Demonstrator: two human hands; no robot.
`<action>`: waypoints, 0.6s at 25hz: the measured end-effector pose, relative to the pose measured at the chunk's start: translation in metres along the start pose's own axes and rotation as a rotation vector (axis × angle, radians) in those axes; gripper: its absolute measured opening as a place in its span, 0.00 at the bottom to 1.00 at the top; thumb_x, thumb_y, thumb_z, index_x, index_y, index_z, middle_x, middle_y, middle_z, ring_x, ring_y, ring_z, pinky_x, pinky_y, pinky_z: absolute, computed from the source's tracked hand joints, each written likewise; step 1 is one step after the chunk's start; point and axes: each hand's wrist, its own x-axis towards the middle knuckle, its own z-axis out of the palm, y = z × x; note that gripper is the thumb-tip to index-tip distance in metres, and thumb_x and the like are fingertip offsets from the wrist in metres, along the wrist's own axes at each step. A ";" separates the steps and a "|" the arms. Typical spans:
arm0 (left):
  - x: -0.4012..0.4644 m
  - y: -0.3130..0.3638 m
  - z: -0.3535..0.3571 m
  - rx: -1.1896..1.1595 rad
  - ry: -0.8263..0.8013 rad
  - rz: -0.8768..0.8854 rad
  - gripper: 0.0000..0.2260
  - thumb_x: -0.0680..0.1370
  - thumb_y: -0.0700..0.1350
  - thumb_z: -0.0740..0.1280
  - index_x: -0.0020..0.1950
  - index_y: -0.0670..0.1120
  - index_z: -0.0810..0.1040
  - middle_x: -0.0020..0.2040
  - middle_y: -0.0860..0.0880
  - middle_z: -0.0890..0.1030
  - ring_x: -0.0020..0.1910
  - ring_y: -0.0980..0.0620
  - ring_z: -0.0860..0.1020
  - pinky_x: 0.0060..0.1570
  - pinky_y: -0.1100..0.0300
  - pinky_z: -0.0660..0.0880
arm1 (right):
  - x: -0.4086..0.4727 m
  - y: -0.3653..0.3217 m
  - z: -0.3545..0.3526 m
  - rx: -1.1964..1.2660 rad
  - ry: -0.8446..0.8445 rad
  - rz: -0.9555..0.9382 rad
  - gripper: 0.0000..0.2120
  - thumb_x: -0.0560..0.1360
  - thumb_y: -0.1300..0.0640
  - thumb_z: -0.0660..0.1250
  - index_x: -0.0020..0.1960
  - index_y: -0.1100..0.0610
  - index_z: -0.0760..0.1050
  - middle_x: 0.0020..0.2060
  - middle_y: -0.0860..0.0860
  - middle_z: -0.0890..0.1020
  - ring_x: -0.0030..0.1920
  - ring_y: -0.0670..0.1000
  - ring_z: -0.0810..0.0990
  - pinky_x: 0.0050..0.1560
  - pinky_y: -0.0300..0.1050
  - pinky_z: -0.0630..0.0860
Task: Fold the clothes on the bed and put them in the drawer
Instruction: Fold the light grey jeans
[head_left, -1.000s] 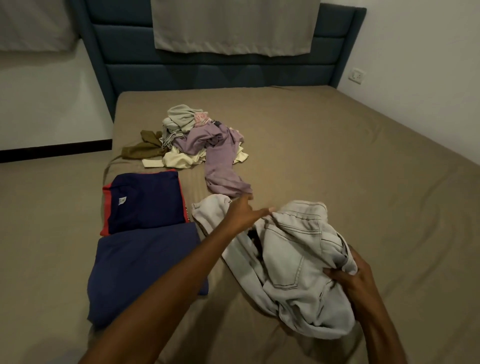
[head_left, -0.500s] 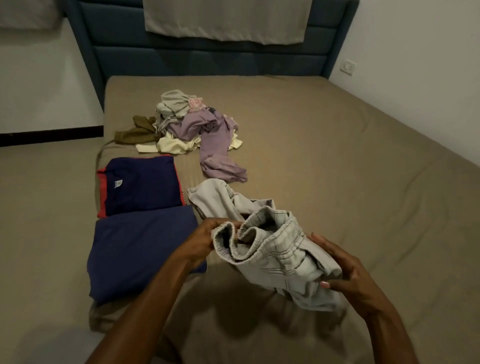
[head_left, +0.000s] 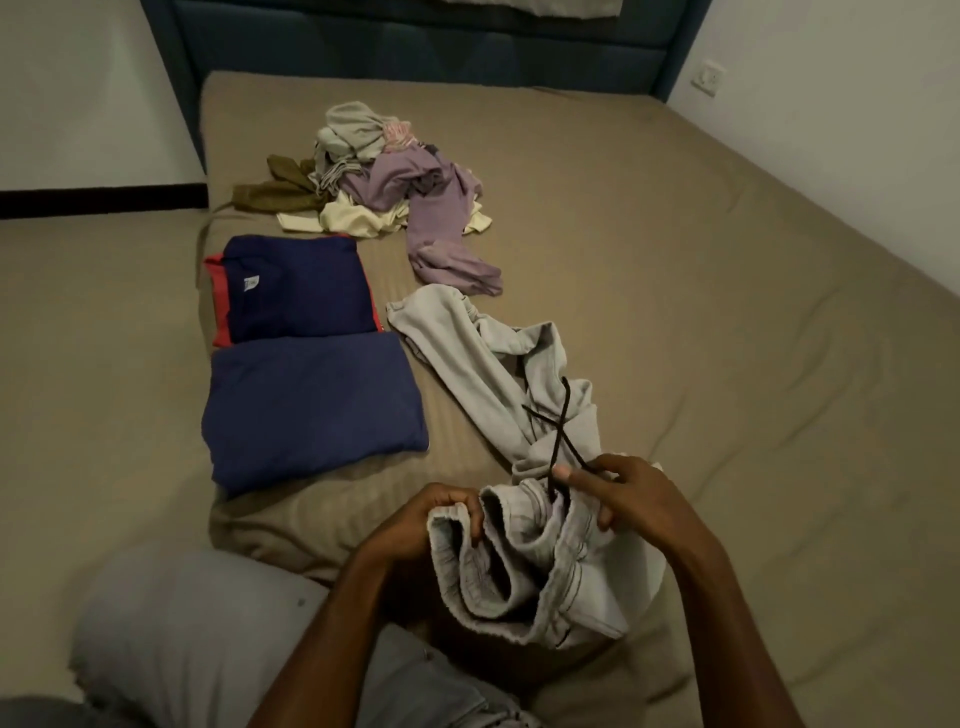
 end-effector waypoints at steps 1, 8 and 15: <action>0.001 -0.002 0.005 -0.025 -0.038 0.040 0.12 0.74 0.24 0.65 0.41 0.40 0.79 0.39 0.53 0.84 0.39 0.56 0.81 0.43 0.63 0.77 | -0.004 -0.001 0.003 -0.076 -0.034 0.002 0.33 0.61 0.24 0.75 0.54 0.46 0.81 0.39 0.48 0.86 0.41 0.47 0.85 0.49 0.52 0.83; -0.018 -0.019 -0.002 0.006 -0.023 0.106 0.05 0.72 0.27 0.73 0.45 0.34 0.83 0.64 0.45 0.83 0.67 0.46 0.79 0.70 0.49 0.73 | -0.037 0.047 0.047 0.239 0.064 -0.197 0.43 0.56 0.61 0.82 0.69 0.46 0.74 0.60 0.45 0.83 0.62 0.50 0.82 0.62 0.54 0.80; -0.048 -0.004 -0.018 -0.094 -0.293 -0.001 0.30 0.69 0.37 0.80 0.69 0.39 0.75 0.69 0.41 0.78 0.70 0.42 0.76 0.71 0.44 0.71 | -0.065 0.068 0.022 0.962 0.273 -0.184 0.35 0.54 0.63 0.86 0.60 0.62 0.81 0.59 0.64 0.83 0.57 0.64 0.83 0.57 0.60 0.82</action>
